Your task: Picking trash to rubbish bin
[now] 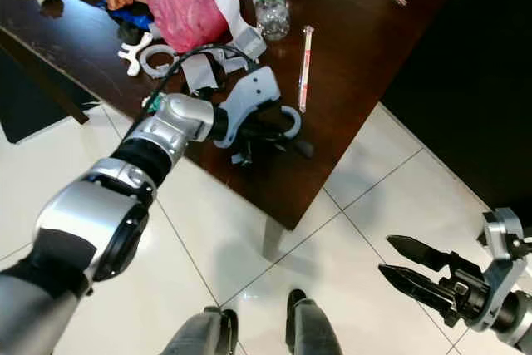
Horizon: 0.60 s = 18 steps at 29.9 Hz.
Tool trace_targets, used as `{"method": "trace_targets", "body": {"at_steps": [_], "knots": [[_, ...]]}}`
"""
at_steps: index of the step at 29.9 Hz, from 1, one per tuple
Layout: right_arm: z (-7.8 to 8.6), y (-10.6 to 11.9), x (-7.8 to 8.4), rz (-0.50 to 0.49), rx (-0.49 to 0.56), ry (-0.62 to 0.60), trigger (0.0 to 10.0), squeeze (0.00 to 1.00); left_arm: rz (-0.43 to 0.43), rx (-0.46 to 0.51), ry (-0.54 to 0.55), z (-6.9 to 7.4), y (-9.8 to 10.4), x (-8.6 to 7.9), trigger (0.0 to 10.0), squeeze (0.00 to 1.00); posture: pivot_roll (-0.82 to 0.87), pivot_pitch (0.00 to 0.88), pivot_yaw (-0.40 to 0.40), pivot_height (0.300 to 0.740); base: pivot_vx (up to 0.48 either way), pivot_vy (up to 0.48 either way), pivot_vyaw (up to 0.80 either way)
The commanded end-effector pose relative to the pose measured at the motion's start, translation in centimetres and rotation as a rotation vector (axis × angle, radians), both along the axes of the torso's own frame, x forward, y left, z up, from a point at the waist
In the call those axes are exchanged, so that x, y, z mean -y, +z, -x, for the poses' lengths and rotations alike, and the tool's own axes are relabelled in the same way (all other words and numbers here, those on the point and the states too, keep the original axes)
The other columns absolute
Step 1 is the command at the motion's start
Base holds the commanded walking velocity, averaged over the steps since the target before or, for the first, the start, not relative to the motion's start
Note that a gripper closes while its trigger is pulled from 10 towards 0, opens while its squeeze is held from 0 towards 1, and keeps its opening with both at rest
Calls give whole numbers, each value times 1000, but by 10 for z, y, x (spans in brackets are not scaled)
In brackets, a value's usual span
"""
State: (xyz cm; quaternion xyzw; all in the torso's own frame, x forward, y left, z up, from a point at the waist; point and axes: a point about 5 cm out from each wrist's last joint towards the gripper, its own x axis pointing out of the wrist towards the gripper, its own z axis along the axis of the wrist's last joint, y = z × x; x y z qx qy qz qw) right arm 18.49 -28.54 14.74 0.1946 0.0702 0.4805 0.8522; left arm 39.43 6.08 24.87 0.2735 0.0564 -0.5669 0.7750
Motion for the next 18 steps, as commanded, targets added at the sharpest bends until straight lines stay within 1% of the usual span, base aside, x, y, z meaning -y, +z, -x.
{"method": "trace_targets", "body": {"at_steps": [1,5,8,9,11,12,14,15,17,18], "knots": [[3,-2,0,2,-13,-5,10000,0,-20,-26,20,0,-9,-4,0,0,-137,412,-31,740,0,0,0],[3,-2,0,2,-11,-6,10000,0,2,-10,39,-2,-5,-4,0,0,-137,409,-30,740,0,0,0],[2,-3,-1,1,-9,-7,10000,0,29,36,68,-4,4,-4,0,0,-136,407,-29,740,0,0,0],[2,-3,-1,1,-9,-7,10000,0,29,36,68,-4,4,-4,0,0,-136,407,-29,740,0,0,0],[0,-3,-2,-1,-7,-7,10000,0,83,96,115,-8,18,-4,0,0,-132,396,-25,740,0,0,0],[0,-3,-2,-1,-7,-7,10000,0,83,96,115,-8,18,-4,0,0,-132,396,-25,740,0,0,0],[-1,-4,-3,-4,-1,-8,10000,0,137,144,144,-10,30,-5,0,0,-131,393,-25,740,0,0,0],[-1,-4,-3,-4,-1,-8,10000,0,137,144,144,-10,30,-5,0,0,-131,393,-25,740,0,0,0],[-4,-1,-4,-21,24,-10,10000,0,213,204,165,-11,49,-8,0,0,-123,381,-21,740,0,0,0],[-4,-1,-4,-21,24,-10,10000,0,213,204,165,-11,49,-8,0,0,-123,381,-21,740,0,0,0]]}}
